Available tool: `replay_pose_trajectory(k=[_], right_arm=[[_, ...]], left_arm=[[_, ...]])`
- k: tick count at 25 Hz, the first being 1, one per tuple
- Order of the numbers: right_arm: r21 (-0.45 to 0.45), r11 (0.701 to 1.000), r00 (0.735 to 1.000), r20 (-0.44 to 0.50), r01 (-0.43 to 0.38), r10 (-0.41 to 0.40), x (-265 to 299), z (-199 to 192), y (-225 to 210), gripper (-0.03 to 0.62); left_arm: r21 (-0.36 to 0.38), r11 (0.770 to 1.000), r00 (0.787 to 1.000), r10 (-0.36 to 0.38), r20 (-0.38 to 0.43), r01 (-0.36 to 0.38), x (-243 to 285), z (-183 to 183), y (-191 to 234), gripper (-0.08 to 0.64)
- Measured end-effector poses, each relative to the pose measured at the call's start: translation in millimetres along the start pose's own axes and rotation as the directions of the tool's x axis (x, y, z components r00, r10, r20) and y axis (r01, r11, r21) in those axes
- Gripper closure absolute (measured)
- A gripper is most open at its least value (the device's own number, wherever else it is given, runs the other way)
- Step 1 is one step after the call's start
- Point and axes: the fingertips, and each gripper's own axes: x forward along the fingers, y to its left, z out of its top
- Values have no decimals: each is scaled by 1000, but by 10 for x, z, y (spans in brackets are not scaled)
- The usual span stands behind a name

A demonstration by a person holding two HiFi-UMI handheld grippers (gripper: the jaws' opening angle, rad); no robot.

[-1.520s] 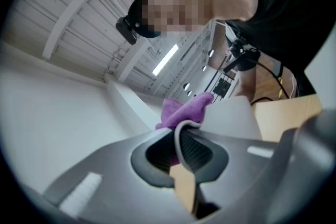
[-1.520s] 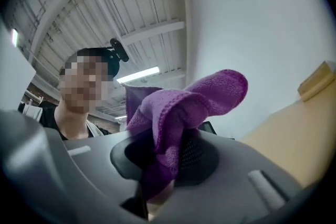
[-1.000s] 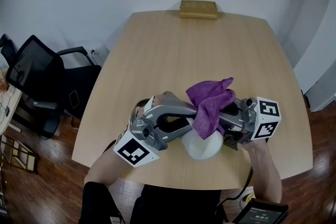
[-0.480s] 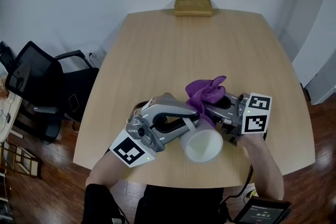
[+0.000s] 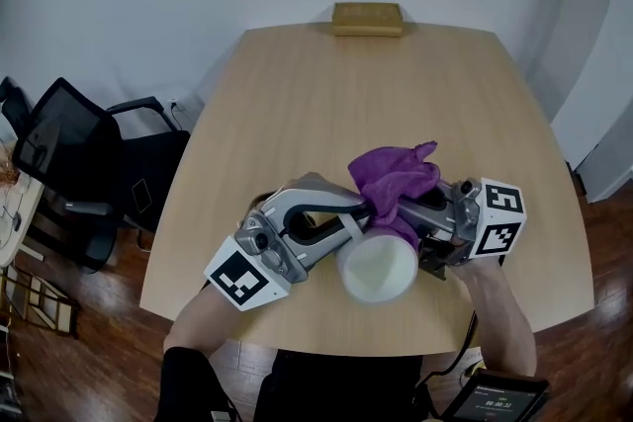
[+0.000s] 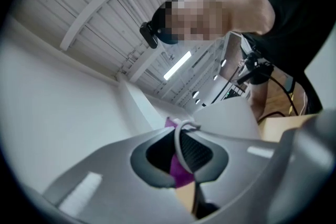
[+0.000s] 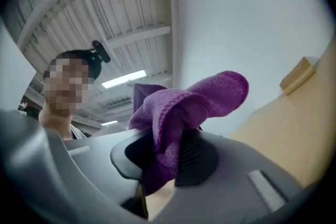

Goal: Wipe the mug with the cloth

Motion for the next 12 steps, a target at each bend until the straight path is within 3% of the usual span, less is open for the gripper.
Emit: replay_pose_trajectory(k=[4, 6, 7, 8, 9, 10, 12], right_arm=[[77, 995, 996, -65, 66, -61, 14, -221, -188, 515], [45, 990, 976, -180, 136, -126, 8, -453, -302, 515], [12, 985, 954, -253, 172, -163, 14, -605, -354, 514], [-19, 980, 930, -312, 197, -193, 21, -733, -388, 514], [-44, 977, 914, -346, 210, -212, 24, -804, -400, 514], [-60, 976, 909, -356, 211, -218, 20, -811, -390, 514], [-62, 983, 926, -327, 175, -186, 13, -699, -318, 514]], left_arm=[[-77, 997, 1000, 4, 12, -3, 15, -6, 7, 520], [-205, 977, 998, 61, 25, -55, 2, -68, 123, 520], [-287, 953, 993, 112, 29, -99, -13, -109, 235, 520], [-375, 914, 985, 173, 26, -151, -31, -157, 375, 520], [-470, 858, 970, 241, 11, -208, -60, -230, 528, 520], [-567, 780, 951, 308, -22, -265, -116, -349, 673, 520], [-724, 586, 904, 410, -124, -365, -289, -694, 897, 518]])
